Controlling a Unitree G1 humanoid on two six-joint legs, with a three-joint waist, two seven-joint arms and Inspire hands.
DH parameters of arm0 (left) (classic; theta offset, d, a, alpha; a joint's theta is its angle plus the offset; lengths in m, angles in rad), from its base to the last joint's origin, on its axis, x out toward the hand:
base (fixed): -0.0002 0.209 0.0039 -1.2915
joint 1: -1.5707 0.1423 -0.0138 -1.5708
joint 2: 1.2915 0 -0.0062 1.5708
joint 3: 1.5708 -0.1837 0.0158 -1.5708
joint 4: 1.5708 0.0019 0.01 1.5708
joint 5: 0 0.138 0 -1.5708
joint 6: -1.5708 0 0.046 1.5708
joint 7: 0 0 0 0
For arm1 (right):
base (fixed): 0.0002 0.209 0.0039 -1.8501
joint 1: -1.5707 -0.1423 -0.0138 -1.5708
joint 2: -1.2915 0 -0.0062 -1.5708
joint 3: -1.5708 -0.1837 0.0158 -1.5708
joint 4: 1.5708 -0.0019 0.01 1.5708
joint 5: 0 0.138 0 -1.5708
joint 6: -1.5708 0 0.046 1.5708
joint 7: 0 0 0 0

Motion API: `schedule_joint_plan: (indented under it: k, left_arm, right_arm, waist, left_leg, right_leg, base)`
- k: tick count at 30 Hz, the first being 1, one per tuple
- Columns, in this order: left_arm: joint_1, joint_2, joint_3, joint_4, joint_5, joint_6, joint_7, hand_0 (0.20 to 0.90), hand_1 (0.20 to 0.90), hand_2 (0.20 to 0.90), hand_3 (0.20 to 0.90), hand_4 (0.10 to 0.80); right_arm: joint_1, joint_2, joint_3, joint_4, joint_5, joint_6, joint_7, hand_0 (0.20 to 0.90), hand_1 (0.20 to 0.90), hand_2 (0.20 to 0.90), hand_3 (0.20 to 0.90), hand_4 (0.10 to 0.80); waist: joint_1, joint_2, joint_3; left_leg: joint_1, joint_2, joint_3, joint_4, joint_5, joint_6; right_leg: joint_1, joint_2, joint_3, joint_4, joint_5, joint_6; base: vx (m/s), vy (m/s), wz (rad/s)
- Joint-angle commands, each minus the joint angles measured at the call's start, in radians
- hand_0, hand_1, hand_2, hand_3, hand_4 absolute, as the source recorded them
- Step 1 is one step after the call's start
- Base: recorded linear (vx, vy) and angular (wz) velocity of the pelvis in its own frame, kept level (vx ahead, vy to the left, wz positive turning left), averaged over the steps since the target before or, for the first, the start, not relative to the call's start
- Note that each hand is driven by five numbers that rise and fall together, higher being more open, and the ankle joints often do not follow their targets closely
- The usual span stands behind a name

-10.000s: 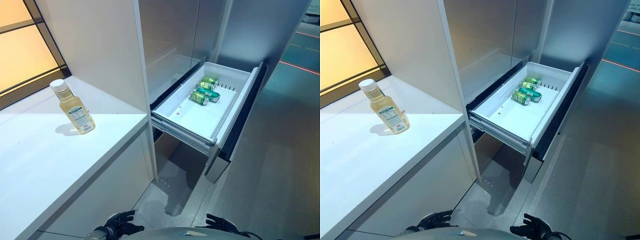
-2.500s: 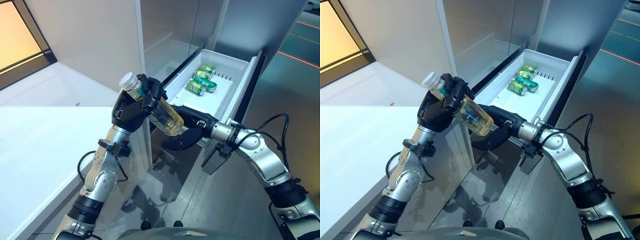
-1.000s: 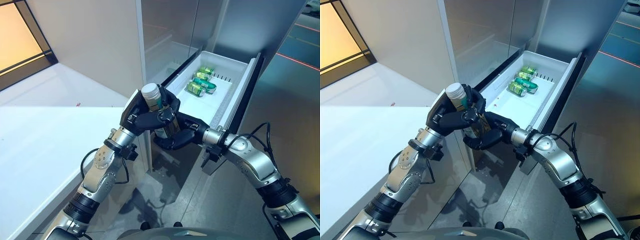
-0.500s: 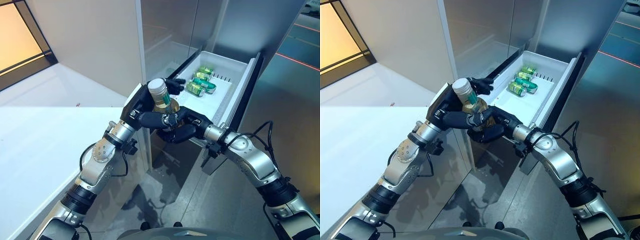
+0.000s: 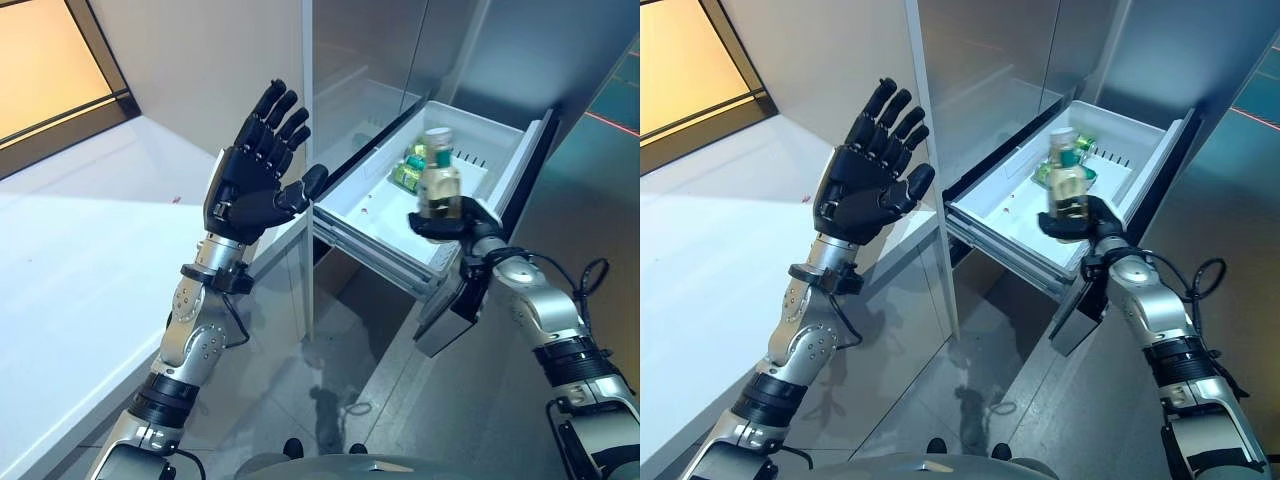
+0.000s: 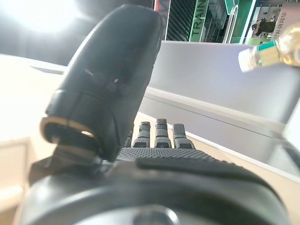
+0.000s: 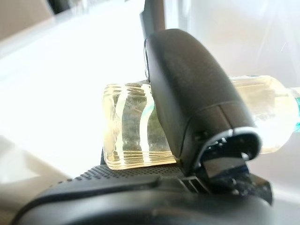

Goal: Put drinks into fridge and close the fridge

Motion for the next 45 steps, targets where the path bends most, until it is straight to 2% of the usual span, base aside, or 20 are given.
schedule_joint_plan:
  k: [1,3,4,6,9,13,18,19,20,22,23,25,29,33,36,43,44,45]
  left_arm:
    - [0.013,-0.005,-0.013,0.009,-0.152,0.097,-0.149,0.9,0.9,0.9,0.9,0.8]
    - [0.046,-0.003,-0.033,0.019,-0.177,0.184,-0.213,0.9,0.9,0.9,0.9,0.8]
    - [0.067,0.002,-0.054,0.025,-0.206,0.256,-0.258,0.9,0.9,0.9,0.9,0.8]
    - [0.081,0.003,-0.069,0.028,-0.215,0.304,-0.281,0.9,0.9,0.9,0.9,0.8]
    - [0.142,0.021,-0.131,0.061,-0.234,0.442,-0.35,0.9,0.9,0.9,0.9,0.8]
    - [0.214,0.056,-0.187,0.136,-0.144,0.513,-0.351,0.9,0.9,0.9,0.9,0.8]
    - [0.255,0.1,-0.248,0.278,0.039,0.462,-0.369,0.9,0.9,0.9,0.9,0.8]
    - [0.262,0.105,-0.258,0.314,0.098,0.432,-0.362,0.9,0.9,0.9,0.9,0.8]
    - [0.267,0.116,-0.282,0.39,0.188,0.363,-0.333,0.9,0.9,0.9,0.9,0.8]
    - [0.266,0.114,-0.302,0.454,0.245,0.307,-0.293,0.9,0.9,0.9,0.9,0.8]
    - [0.261,0.108,-0.312,0.524,0.287,0.251,-0.255,0.9,0.9,0.9,0.9,0.8]
    - [0.23,0.084,-0.304,0.685,0.403,0.19,-0.143,0.9,0.9,0.9,0.9,0.8]
    - [0.15,0.026,-0.266,0.963,0.554,0.155,-0.086,0.9,0.9,0.9,0.9,0.8]
    - [0.096,0.004,-0.22,1.14,0.622,0.191,-0.006,0.9,0.9,0.9,0.9,0.8]
    - [0.078,0.007,-0.172,1.153,0.609,0.224,0.005,0.9,0.9,0.9,0.9,0.8]
    - [0.066,0.028,-0.142,1.053,0.574,0.21,0.0,0.9,0.9,0.9,0.9,0.8]
    - [0.065,0.029,-0.142,1.048,0.573,0.209,-0.002,0.9,0.9,0.9,0.9,0.8]
    - [0.062,0.033,-0.147,1.025,0.576,0.201,-0.01,0.9,0.9,0.9,0.9,0.8]
  right_arm:
    - [-0.258,-0.113,-0.129,-0.017,-0.028,-0.236,-0.073,0.3,0.3,0.3,0.2,0.1]
    - [-0.275,-0.139,-0.127,0.036,-0.004,-0.262,-0.095,0.3,0.3,0.3,0.2,0.1]
    - [-0.291,-0.157,-0.125,0.085,-0.001,-0.285,-0.088,0.3,0.3,0.3,0.2,0.1]
    - [-0.307,-0.173,-0.115,0.123,0.005,-0.293,-0.093,0.3,0.3,0.3,0.2,0.1]
    - [-0.376,-0.215,-0.073,0.269,0.007,-0.324,-0.09,0.3,0.3,0.3,0.2,0.1]
    - [-0.442,-0.255,-0.02,0.371,-0.058,-0.321,-0.065,0.3,0.3,0.3,0.2,0.1]
    - [-0.502,-0.302,0.036,0.47,-0.104,-0.292,-0.03,0.3,0.3,0.3,0.2,0.1]
    - [-0.517,-0.312,0.048,0.506,-0.109,-0.298,-0.018,0.3,0.3,0.3,0.2,0.1]
    - [-0.528,-0.318,0.064,0.542,-0.129,-0.277,-0.003,0.3,0.3,0.3,0.2,0.1]
    - [-0.539,-0.319,0.078,0.566,-0.142,-0.265,0.01,0.3,0.3,0.3,0.2,0.1]
    - [-0.547,-0.317,0.089,0.593,-0.156,-0.255,0.032,0.3,0.3,0.3,0.2,0.1]
    - [-0.554,-0.292,0.112,0.615,-0.215,-0.217,0.079,0.3,0.3,0.3,0.2,0.1]
    - [-0.579,-0.25,0.172,0.674,-0.259,-0.183,0.147,0.3,0.3,0.3,0.2,0.1]
    - [-0.585,-0.204,0.228,0.743,-0.338,-0.141,0.211,0.3,0.3,0.3,0.2,0.1]
    - [-0.588,-0.193,0.264,0.771,-0.39,-0.104,0.258,0.3,0.3,0.3,0.2,0.1]
    - [-0.606,-0.213,0.346,0.789,-0.576,-0.061,0.382,0.3,0.3,0.3,0.2,0.1]
    - [-0.608,-0.214,0.35,0.788,-0.584,-0.057,0.387,0.5,0.5,0.5,0.433,0.333]
    - [-0.611,-0.217,0.362,0.783,-0.584,-0.041,0.408,0.9,0.9,0.9,0.9,0.8]
  waist:
    - [0.025,-0.012,-0.087]
    - [0.037,-0.009,-0.084]
    - [0.047,-0.008,-0.082]
    - [0.053,-0.007,-0.081]
    - [0.079,-0.001,-0.078]
    - [0.104,0.008,-0.073]
    - [0.12,0.016,-0.058]
    - [0.123,0.016,-0.055]
    - [0.128,0.018,-0.047]
    - [0.129,0.018,-0.041]
    - [0.13,0.018,-0.034]
    - [0.135,0.017,0.004]
    - [0.13,0.017,0.082]
    - [0.128,0.018,0.148]
    - [0.131,0.022,0.185]
    - [0.137,0.047,0.257]
    - [0.137,0.048,0.259]
    - [0.136,0.051,0.263]
  left_leg:
    - [0.009,0.0,0.022,0.002,-0.082,-0.017]
    - [0.01,0.001,0.02,0.002,-0.079,-0.018]
    - [0.011,0.001,0.017,0.002,-0.078,-0.019]
    - [0.011,0.0,0.014,0.003,-0.077,-0.02]
    - [0.011,0.0,0.005,0.006,-0.075,-0.023]
    - [0.003,0.002,-0.001,0.011,-0.069,-0.031]
    - [-0.02,0.004,-0.009,0.012,-0.058,-0.034]
    - [-0.025,0.004,-0.01,0.013,-0.056,-0.035]
    - [-0.034,0.004,-0.014,0.013,-0.052,-0.036]
    - [-0.042,0.004,-0.017,0.015,-0.049,-0.037]
    - [-0.05,0.004,-0.018,0.017,-0.047,-0.038]
    - [-0.092,0.004,-0.029,0.033,-0.041,-0.039]
    - [-0.158,0.01,-0.036,0.052,-0.028,-0.034]
    - [-0.202,0.013,-0.038,0.067,-0.025,-0.027]
    - [-0.227,0.014,-0.034,0.076,-0.023,-0.026]
    - [-0.283,0.004,-0.037,0.092,-0.013,-0.024]
    - [-0.285,0.002,-0.038,0.093,-0.012,-0.023]
    - [-0.289,-0.001,-0.04,0.093,-0.01,-0.023]
  right_leg:
    - [-0.003,-0.014,-0.043,0.056,-0.044,0.052]
    - [-0.002,-0.017,-0.054,0.064,-0.048,0.052]
    - [0.0,-0.02,-0.063,0.068,-0.051,0.051]
    - [0.002,-0.022,-0.071,0.07,-0.053,0.051]
    - [0.01,-0.029,-0.095,0.073,-0.057,0.052]
    - [0.012,-0.034,-0.122,0.076,-0.063,0.052]
    - [-0.003,-0.035,-0.137,0.083,-0.068,0.049]
    - [-0.008,-0.035,-0.139,0.085,-0.07,0.048]
    - [-0.014,-0.034,-0.144,0.087,-0.071,0.048]
    - [-0.021,-0.034,-0.145,0.091,-0.072,0.047]
    - [-0.029,-0.035,-0.144,0.095,-0.075,0.046]
    - [-0.068,-0.037,-0.142,0.115,-0.077,0.043]
    - [-0.138,-0.033,-0.13,0.143,-0.071,0.035]
    - [-0.186,-0.027,-0.114,0.155,-0.062,0.03]
    - [-0.215,-0.026,-0.113,0.159,-0.055,0.028]
    - [-0.278,-0.03,-0.118,0.179,-0.041,0.026]
    - [-0.28,-0.03,-0.118,0.18,-0.04,0.026]
    - [-0.286,-0.031,-0.118,0.182,-0.038,0.026]
  base:
    - [0.049,0.009,0.09]
    - [0.043,0.008,0.12]
    - [0.039,0.005,0.17]
    - [0.042,0.002,0.14]
    - [0.084,-0.002,0.25]
    - [0.089,-0.009,0.21]
    - [0.028,-0.011,0.24]
    - [0.041,-0.027,0.22]
    - [0.041,-0.03,0.22]
    - [0.025,-0.027,0.1]
    - [-0.01,-0.033,0.05]
    - [-0.145,-0.07,0.16]
    - [-0.188,-0.061,0.22]
    - [-0.082,-0.048,0.1]
    - [-0.055,-0.029,-0.09]
    - [-0.071,-0.004,-0.04]
    - [-0.068,0.031,0.01]
    - [-0.045,0.032,-0.01]
